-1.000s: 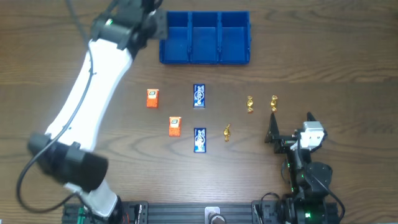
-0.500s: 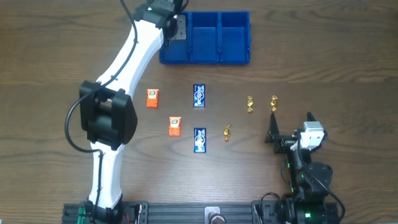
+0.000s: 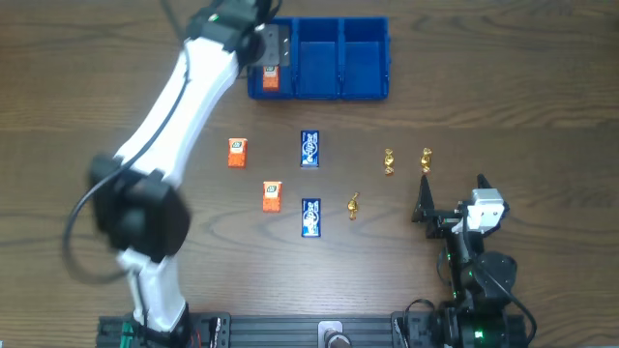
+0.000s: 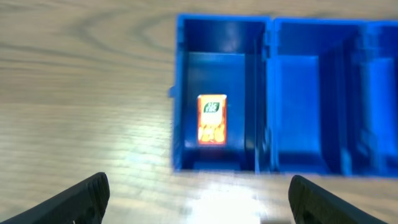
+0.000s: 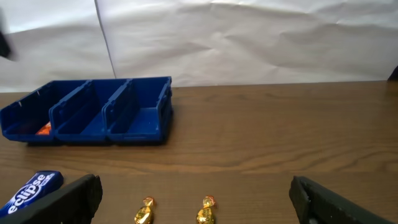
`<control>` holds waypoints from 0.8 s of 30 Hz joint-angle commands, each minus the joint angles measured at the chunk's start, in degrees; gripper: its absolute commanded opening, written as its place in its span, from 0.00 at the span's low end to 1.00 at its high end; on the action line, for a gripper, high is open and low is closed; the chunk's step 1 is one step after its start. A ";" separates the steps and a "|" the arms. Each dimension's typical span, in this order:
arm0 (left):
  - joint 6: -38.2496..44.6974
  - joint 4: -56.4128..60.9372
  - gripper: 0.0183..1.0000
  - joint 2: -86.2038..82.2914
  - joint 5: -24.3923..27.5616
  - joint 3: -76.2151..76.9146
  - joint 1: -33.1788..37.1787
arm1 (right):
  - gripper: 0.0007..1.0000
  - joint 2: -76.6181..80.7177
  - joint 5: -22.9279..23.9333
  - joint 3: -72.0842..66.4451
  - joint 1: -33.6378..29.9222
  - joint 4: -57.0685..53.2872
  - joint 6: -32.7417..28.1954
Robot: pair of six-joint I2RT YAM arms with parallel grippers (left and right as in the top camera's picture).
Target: Sort Candies Into Trays
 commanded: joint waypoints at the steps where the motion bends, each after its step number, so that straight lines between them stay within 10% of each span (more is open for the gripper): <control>1: 0.74 4.76 0.91 -18.67 -0.02 -21.27 -0.50 | 1.00 -0.35 0.31 -0.17 -0.02 -0.28 -0.87; 24: -2.08 22.25 0.87 -11.80 2.10 -50.01 -0.11 | 1.00 -0.35 0.31 -0.17 -0.02 -0.28 -0.87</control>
